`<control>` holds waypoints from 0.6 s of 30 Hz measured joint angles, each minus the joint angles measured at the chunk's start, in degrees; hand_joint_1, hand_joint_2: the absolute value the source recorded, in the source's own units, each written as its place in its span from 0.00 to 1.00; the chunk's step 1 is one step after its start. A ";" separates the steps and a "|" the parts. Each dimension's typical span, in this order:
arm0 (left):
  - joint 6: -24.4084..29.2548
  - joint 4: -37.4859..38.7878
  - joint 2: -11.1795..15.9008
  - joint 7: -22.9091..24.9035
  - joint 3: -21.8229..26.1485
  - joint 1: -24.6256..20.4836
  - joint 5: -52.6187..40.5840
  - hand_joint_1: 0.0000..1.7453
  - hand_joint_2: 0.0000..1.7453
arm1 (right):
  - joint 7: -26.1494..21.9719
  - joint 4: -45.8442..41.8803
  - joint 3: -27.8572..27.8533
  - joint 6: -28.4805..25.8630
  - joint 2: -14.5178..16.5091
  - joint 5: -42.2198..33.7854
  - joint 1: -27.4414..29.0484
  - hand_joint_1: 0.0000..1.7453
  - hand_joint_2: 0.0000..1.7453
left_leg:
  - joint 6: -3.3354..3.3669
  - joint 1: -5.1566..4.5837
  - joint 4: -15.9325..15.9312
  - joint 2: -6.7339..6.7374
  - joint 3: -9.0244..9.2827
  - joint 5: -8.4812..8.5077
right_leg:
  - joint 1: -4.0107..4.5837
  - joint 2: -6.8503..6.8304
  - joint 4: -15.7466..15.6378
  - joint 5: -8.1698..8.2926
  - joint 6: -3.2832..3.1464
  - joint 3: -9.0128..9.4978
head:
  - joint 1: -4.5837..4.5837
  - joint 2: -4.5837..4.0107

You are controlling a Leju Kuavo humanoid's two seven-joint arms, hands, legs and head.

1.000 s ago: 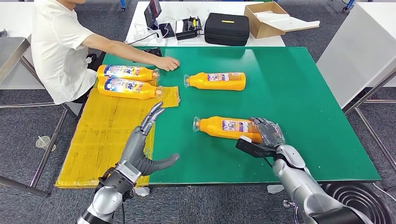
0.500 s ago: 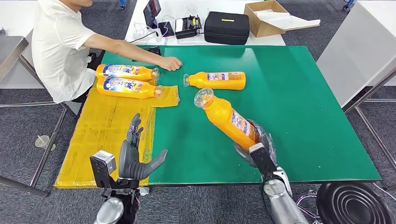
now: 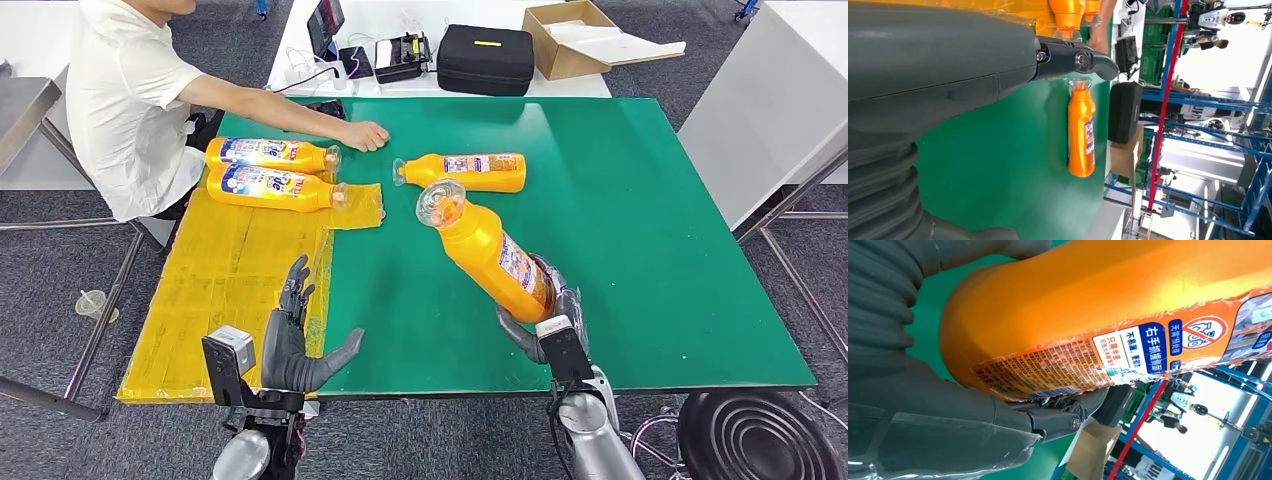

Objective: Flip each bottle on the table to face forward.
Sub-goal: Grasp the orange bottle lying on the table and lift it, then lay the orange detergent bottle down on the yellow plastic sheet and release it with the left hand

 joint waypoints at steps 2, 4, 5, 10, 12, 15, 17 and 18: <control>-0.07 0.05 0.00 0.18 0.00 0.03 0.50 0.00 1.00 | 0.00 -0.11 0.00 -0.04 0.10 -0.20 0.03 1.00 1.00 | 0.00 0.00 0.00 0.00 0.00 0.00 | 0.00 0.00 0.00 0.00 0.00 0.00 | 0.00 0.00; -0.40 0.08 0.00 0.51 -0.03 0.05 1.27 0.00 1.00 | 0.04 -0.12 0.07 -0.09 0.41 -0.36 0.05 1.00 1.00 | 0.00 0.00 0.00 0.00 -0.01 0.00 | 0.00 0.00 0.00 0.00 0.00 0.00 | 0.00 0.00; -0.77 0.13 0.00 0.70 -0.08 0.04 1.64 0.00 1.00 | 0.09 -0.07 0.25 -0.09 0.64 -0.27 0.03 1.00 1.00 | 0.00 0.00 0.00 0.00 -0.01 0.00 | 0.00 0.00 0.00 0.00 0.00 -0.01 | 0.00 0.00; -4.50 0.97 0.02 1.94 -1.25 -0.87 2.86 0.00 1.00 | 0.27 2.70 4.15 0.78 2.25 1.96 -1.37 1.00 1.00 | -0.01 0.01 -0.02 0.03 -0.02 0.01 | 0.01 0.01 0.01 0.00 0.00 -0.03 | 0.00 0.00; -5.86 1.50 -0.04 2.28 -1.79 -1.69 3.13 0.00 1.00 | 0.32 4.91 6.98 1.16 2.99 3.35 -2.63 1.00 1.00 | -0.02 0.01 -0.02 0.04 -0.01 0.02 | 0.01 0.01 0.01 0.01 -0.01 -0.03 | 0.00 0.00; -7.36 2.28 -0.28 2.62 -2.39 -2.84 3.94 0.00 1.00 | 0.31 8.07 11.56 1.45 3.90 5.49 -4.50 1.00 1.00 | -0.02 0.02 -0.01 0.02 -0.02 0.06 | 0.01 0.00 0.02 0.01 -0.01 -0.03 | 0.00 0.00; -7.84 2.84 -0.48 2.79 -2.68 -3.60 4.52 0.00 1.00 | 0.09 9.72 14.48 1.86 4.21 6.49 -5.66 1.00 1.00 | -0.02 0.01 -0.01 0.01 -0.02 0.07 | 0.01 0.00 0.03 0.01 -0.01 -0.03 | 0.00 0.00; -7.66 3.15 -0.56 2.78 -2.75 -4.01 4.51 0.00 1.00 | -0.03 10.37 15.87 2.02 4.30 6.83 -6.17 1.00 1.00 | -0.02 0.01 -0.01 0.01 -0.02 0.07 | 0.00 0.00 0.03 0.01 -0.01 -0.03 | 0.01 0.00</control>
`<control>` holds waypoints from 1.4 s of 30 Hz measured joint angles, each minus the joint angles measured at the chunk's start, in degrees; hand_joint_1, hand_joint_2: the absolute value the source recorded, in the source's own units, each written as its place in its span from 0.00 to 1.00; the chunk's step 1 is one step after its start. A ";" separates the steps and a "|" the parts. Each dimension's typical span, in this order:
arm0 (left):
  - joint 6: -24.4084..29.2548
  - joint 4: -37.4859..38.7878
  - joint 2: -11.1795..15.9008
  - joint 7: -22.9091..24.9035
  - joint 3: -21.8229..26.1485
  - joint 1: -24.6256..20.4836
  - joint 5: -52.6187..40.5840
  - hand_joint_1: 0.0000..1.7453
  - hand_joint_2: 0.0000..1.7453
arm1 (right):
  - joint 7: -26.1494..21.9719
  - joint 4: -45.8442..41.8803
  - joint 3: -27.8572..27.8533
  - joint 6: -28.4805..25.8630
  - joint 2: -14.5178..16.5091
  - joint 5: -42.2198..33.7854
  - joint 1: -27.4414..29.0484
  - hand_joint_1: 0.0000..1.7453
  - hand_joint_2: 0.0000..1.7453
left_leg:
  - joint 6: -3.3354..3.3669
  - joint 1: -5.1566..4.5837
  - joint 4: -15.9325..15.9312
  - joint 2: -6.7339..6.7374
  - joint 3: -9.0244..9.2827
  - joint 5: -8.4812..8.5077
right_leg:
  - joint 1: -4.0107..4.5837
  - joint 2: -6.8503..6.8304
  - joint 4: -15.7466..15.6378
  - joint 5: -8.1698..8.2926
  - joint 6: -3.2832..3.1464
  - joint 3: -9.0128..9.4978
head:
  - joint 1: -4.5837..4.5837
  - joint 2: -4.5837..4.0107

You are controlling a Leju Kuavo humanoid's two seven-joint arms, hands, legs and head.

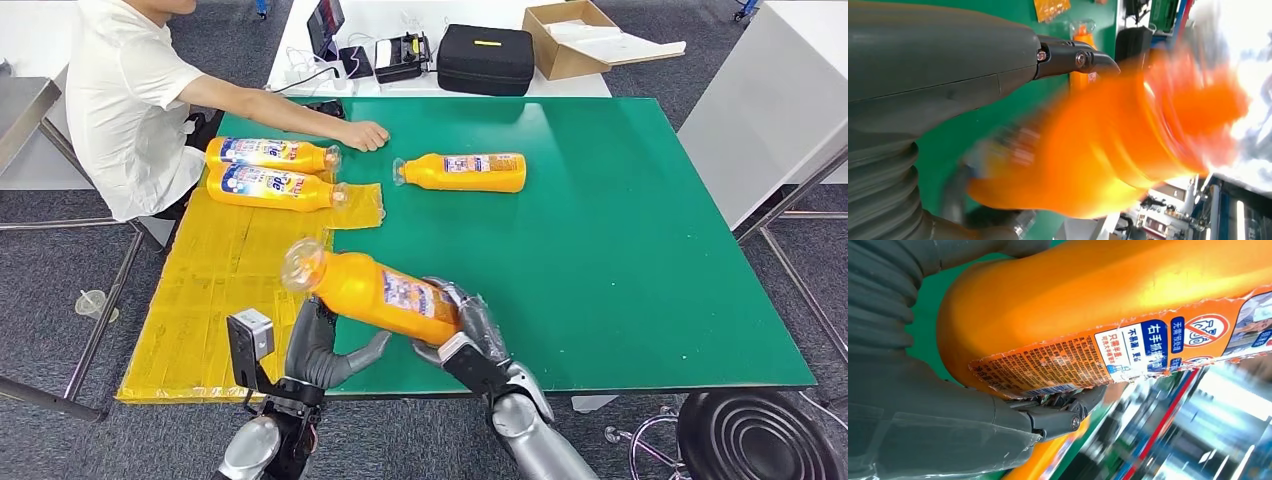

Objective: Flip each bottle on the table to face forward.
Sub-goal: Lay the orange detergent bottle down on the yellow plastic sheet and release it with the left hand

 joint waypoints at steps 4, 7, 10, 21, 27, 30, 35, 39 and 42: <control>1.27 1.24 -0.18 -0.38 0.03 -1.50 -0.58 0.00 1.00 | -0.13 1.47 4.00 0.24 0.04 0.39 -1.27 1.00 1.00 | 0.00 -0.01 0.01 -0.02 -0.02 0.00 | -0.01 -0.01 0.00 0.00 0.00 -0.01 | 0.01 0.00; 1.04 2.06 -0.37 -0.54 0.16 -2.38 -0.15 0.00 1.00 | -0.06 2.20 5.84 0.36 0.03 0.30 -2.06 1.00 1.00 | 0.00 -0.01 0.01 0.00 -0.03 0.00 | -0.01 0.01 0.00 0.00 0.00 -0.03 | -0.01 0.00; 0.68 2.70 -0.51 -0.75 0.23 -3.00 0.10 0.00 1.00 | -0.05 2.81 7.11 0.40 0.02 -0.12 -2.74 1.00 1.00 | 0.00 -0.01 0.01 0.00 -0.03 0.00 | -0.01 0.00 0.00 0.00 0.00 -0.04 | 0.00 0.00; -5.00 3.41 -0.87 -3.57 0.55 -3.68 5.33 1.00 1.00 | -2.01 3.65 10.00 1.30 -0.12 -1.65 -4.13 1.00 1.00 | 0.00 -0.01 0.01 0.01 -0.04 0.00 | -0.01 0.00 0.00 0.00 0.00 -0.04 | 0.00 0.00; -8.76 3.00 -1.33 -5.13 0.95 -3.36 7.66 1.00 1.00 | -2.84 3.65 10.68 4.15 -0.12 -3.68 -4.32 0.92 1.00 | 0.00 -0.01 0.01 0.01 -0.04 0.00 | -0.01 0.01 0.00 0.00 0.00 -0.05 | 0.00 0.00; -10.48 2.59 -1.36 -5.73 1.35 -2.96 8.57 1.00 1.00 | -3.03 3.65 11.06 4.26 -0.16 -3.90 -4.47 0.82 1.00 | 0.00 -0.01 0.01 0.02 -0.04 0.00 | 0.00 0.01 0.00 0.00 0.00 -0.05 | -0.01 0.00; -13.04 1.76 -1.36 -6.24 2.06 -2.51 8.83 1.00 1.00 | -3.35 3.62 11.76 4.32 -0.21 -4.27 -4.75 0.48 1.00 | 0.00 -0.01 0.01 0.01 -0.04 0.00 | 0.00 0.01 0.00 0.00 0.00 -0.05 | 0.00 0.00; -13.95 1.00 -1.36 -6.32 2.32 -2.32 8.33 1.00 1.00 | -3.46 3.61 12.24 4.93 -0.19 -4.63 -4.87 0.00 1.00 | 0.00 -0.01 0.01 0.01 -0.04 0.00 | -0.01 0.01 0.00 0.00 0.00 -0.05 | 0.00 0.00; -13.90 0.45 -1.38 -6.31 2.35 -2.14 7.48 1.00 1.00 | -3.33 3.61 12.36 5.11 -0.13 -4.64 -4.88 0.00 1.00 | 0.00 -0.01 0.01 0.01 -0.04 0.00 | -0.01 0.00 0.00 0.00 0.00 -0.05 | 0.01 0.00</control>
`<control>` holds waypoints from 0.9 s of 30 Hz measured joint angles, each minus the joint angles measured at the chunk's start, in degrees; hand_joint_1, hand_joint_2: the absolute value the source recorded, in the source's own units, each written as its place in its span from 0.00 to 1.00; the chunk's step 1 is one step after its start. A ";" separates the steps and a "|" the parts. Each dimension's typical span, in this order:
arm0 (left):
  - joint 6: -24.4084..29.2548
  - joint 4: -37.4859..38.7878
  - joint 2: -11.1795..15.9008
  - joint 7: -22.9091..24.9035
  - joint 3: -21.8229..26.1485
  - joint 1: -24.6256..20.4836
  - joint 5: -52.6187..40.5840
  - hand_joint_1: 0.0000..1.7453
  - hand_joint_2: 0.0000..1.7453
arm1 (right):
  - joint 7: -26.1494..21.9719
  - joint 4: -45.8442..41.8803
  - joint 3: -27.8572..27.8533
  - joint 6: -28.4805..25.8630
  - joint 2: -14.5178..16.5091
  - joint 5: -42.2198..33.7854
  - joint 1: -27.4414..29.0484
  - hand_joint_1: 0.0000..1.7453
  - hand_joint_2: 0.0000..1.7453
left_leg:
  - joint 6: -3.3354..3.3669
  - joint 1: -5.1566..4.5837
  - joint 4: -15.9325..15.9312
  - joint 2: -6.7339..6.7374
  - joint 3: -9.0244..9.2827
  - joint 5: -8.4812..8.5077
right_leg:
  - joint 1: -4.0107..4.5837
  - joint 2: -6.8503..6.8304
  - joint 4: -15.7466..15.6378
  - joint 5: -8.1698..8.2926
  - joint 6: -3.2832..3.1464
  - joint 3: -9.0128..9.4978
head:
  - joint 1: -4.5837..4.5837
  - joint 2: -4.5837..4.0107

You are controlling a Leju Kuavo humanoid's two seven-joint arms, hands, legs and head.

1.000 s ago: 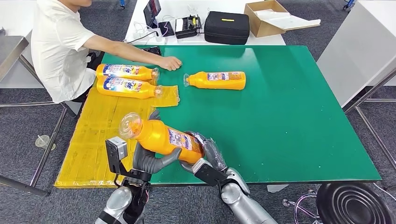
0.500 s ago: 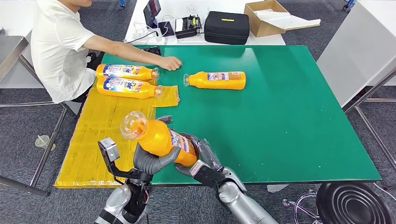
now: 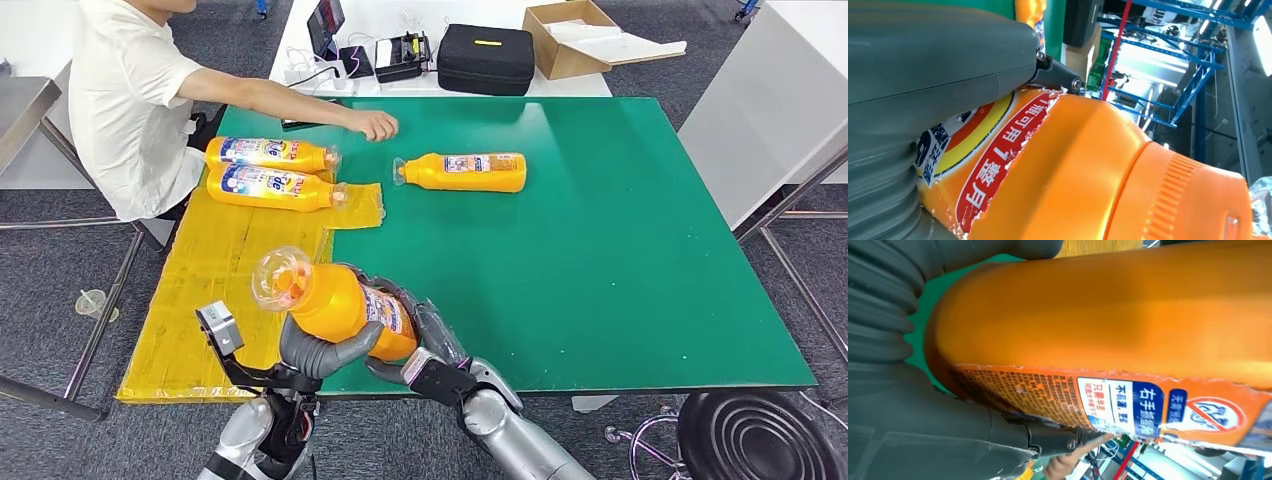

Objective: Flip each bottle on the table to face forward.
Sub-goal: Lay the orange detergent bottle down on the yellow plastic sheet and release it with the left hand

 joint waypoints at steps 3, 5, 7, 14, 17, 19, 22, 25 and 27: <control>0.86 -0.51 -0.01 -0.01 0.01 0.15 -0.97 1.00 1.00 | 0.44 0.02 -0.01 -0.93 0.02 0.38 0.03 0.00 1.00 | 0.00 0.00 0.00 0.00 0.00 0.00 | 0.00 0.00 0.00 0.00 0.00 0.00 | 0.01 0.00; 1.04 -0.79 -0.01 -0.02 0.01 0.25 -1.23 1.00 1.00 | 0.52 0.02 -0.01 -1.13 0.03 0.57 0.04 0.00 1.00 | 0.00 0.00 0.00 0.00 0.00 0.00 | 0.00 0.00 0.00 0.00 0.00 0.00 | 0.01 0.00; 1.08 -0.93 -0.01 -0.02 0.01 0.31 -1.36 1.00 1.00 | 0.52 0.02 -0.01 -1.13 0.03 0.68 0.04 0.00 1.00 | 0.00 0.00 0.00 0.00 0.00 0.00 | 0.00 0.00 0.00 0.00 0.00 0.00 | 0.01 0.00; 4.41 -1.46 -0.04 -0.24 0.01 0.36 -4.39 1.00 1.00 | 0.36 0.00 -0.13 -6.99 0.01 3.93 0.46 0.00 0.00 | 0.00 0.00 0.00 0.00 0.00 0.00 | 0.00 0.00 0.00 0.00 0.00 -0.01 | 0.01 0.00; 11.78 -1.91 0.27 -0.27 0.01 0.38 -12.03 1.00 1.00 | 1.21 -0.39 -1.35 -22.21 -0.41 12.28 1.84 0.00 0.00 | 0.00 0.00 0.01 -0.02 0.00 0.00 | 0.00 -0.02 -0.01 0.00 0.00 -0.01 | 0.01 0.00; 18.00 -2.37 0.98 -0.22 0.22 0.55 -18.00 1.00 1.00 | 1.89 -1.59 -4.88 -32.48 -0.82 19.37 3.68 0.00 0.00 | 0.00 0.00 0.01 -0.04 -0.01 0.00 | 0.00 -0.02 -0.01 0.00 0.00 -0.01 | 0.01 0.00; 24.20 -3.45 2.38 -0.23 1.05 1.14 -23.91 1.00 1.00 | 1.24 -4.49 -15.55 -35.25 -0.62 29.50 6.96 0.00 0.00 | 0.00 -0.01 0.01 -0.04 -0.04 -0.01 | -0.01 -0.02 -0.01 0.00 0.00 -0.02 | 0.00 0.00; 29.56 -4.74 3.75 -0.05 2.20 1.60 -31.64 1.00 1.00 | 0.39 -7.70 -27.47 -35.34 0.03 33.47 9.19 0.00 0.00 | 0.01 -0.01 0.01 -0.06 -0.06 0.00 | -0.01 -0.04 -0.01 0.00 0.00 -0.02 | 0.00 0.00; 33.40 -5.45 4.69 0.98 2.77 1.64 -40.60 1.00 1.00 | 0.29 -10.26 -32.60 -35.40 0.24 33.71 10.44 0.00 0.00 | 0.01 -0.01 0.01 -0.06 -0.05 0.00 | -0.01 -0.04 -0.01 0.00 0.00 -0.01 | 0.01 0.00</control>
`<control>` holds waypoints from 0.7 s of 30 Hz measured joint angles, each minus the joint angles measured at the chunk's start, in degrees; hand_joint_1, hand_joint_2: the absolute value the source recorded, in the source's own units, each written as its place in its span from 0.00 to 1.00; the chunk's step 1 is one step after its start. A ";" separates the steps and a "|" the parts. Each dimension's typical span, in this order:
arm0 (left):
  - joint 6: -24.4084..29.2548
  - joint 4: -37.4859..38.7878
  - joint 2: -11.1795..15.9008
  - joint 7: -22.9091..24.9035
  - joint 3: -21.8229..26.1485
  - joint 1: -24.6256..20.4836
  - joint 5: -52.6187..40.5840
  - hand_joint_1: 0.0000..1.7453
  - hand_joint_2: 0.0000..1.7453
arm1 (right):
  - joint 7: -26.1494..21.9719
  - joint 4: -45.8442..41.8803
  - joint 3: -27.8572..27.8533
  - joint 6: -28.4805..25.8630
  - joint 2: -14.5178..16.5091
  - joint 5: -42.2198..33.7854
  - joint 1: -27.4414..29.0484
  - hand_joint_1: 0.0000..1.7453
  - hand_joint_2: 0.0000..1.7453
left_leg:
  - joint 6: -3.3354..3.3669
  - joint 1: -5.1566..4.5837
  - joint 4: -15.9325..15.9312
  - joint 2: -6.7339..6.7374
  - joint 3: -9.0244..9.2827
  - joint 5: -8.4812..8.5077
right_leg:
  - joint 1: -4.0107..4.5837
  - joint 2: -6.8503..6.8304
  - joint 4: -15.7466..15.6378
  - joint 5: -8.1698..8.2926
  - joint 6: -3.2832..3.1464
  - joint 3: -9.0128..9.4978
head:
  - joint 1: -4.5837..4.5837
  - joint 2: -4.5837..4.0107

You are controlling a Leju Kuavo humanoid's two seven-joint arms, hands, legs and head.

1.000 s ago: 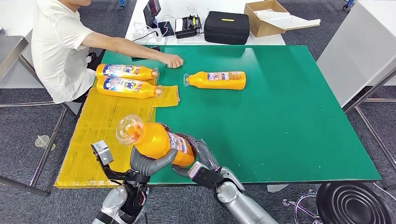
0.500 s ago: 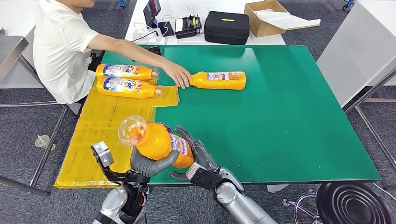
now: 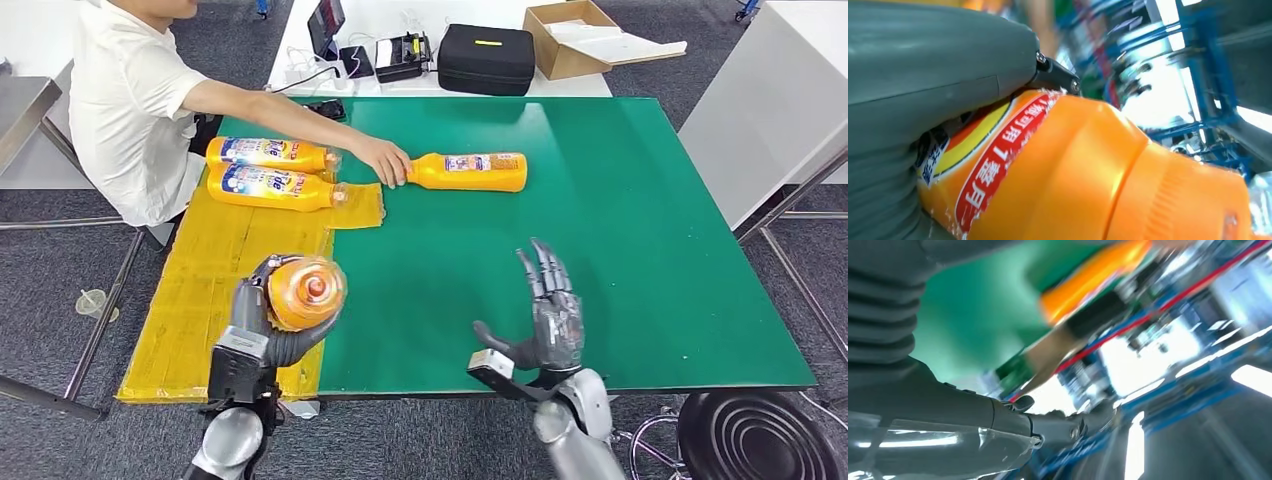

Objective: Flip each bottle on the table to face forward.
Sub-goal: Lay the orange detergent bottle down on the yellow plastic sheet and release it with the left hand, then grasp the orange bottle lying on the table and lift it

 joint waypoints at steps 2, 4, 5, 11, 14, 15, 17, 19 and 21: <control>2.46 -0.27 1.39 2.91 0.53 -0.31 -12.06 1.00 1.00 | -0.04 -3.73 -4.51 -0.02 0.43 0.03 1.59 0.00 0.00 | 0.00 0.00 0.00 0.00 0.00 0.00 | 0.00 0.00 0.00 0.00 0.00 -0.01 | 0.00 0.00; 2.61 0.12 3.42 6.98 1.27 -1.15 -24.47 1.00 1.00 | -0.07 -8.23 -8.65 -0.02 0.93 0.97 2.99 0.00 0.00 | -0.01 0.00 0.00 0.03 0.01 0.00 | 0.02 0.01 0.00 0.00 -0.01 -0.02 | -0.01 0.00; 2.19 0.49 4.39 8.60 1.71 -1.65 -28.87 1.00 1.00 | -0.08 -10.06 -10.32 -0.02 1.13 1.59 3.45 0.00 0.00 | -0.01 0.01 -0.01 0.06 0.02 0.00 | 0.03 0.03 0.01 0.01 -0.01 -0.03 | -0.01 0.00; 1.26 1.95 7.00 10.42 3.10 -3.38 -32.47 1.00 1.00 | -0.08 -15.66 -14.62 -0.02 1.49 2.40 5.08 0.00 0.00 | -0.01 0.02 -0.01 0.18 0.05 0.00 | 0.03 0.05 0.01 0.01 -0.02 -0.05 | 0.01 0.00; 1.25 2.27 7.58 10.45 3.37 -3.59 -32.54 1.00 1.00 | -0.08 -16.91 -15.45 -0.02 1.69 2.42 5.42 0.00 0.00 | -0.01 0.02 -0.01 0.18 0.05 0.00 | 0.02 0.05 0.01 0.01 -0.02 -0.05 | 0.01 0.00; 1.25 2.33 7.74 10.47 3.43 -3.62 -32.54 1.00 1.00 | -0.08 -17.21 -15.66 -0.02 1.73 2.43 5.50 0.00 0.00 | -0.01 0.01 -0.01 0.18 0.05 0.00 | 0.01 0.05 0.01 0.01 -0.02 -0.05 | 0.01 0.00; 1.11 2.42 7.98 10.64 3.49 -3.73 -32.58 1.00 1.00 | -0.08 -17.66 -15.94 -0.02 1.76 2.42 5.59 0.00 0.00 | -0.01 0.01 -0.01 0.18 0.05 0.00 | 0.01 0.05 0.01 0.01 -0.02 -0.05 | 0.01 0.00; -0.36 2.82 8.19 12.08 3.52 -4.35 -33.07 1.00 1.00 | -0.09 -18.15 -15.86 -0.02 1.76 2.27 5.64 0.00 0.00 | -0.01 0.01 -0.01 0.16 0.04 0.00 | 0.01 0.05 0.01 0.01 -0.02 -0.04 | 0.01 0.00; -3.09 4.29 8.52 14.48 3.64 -5.94 -34.41 0.98 1.00 | -0.13 -18.66 -15.17 -0.02 1.76 1.63 5.58 0.00 0.00 | -0.03 0.01 -0.01 0.14 0.04 0.02 | 0.02 0.04 0.01 0.02 -0.02 -0.03 | 0.01 0.00</control>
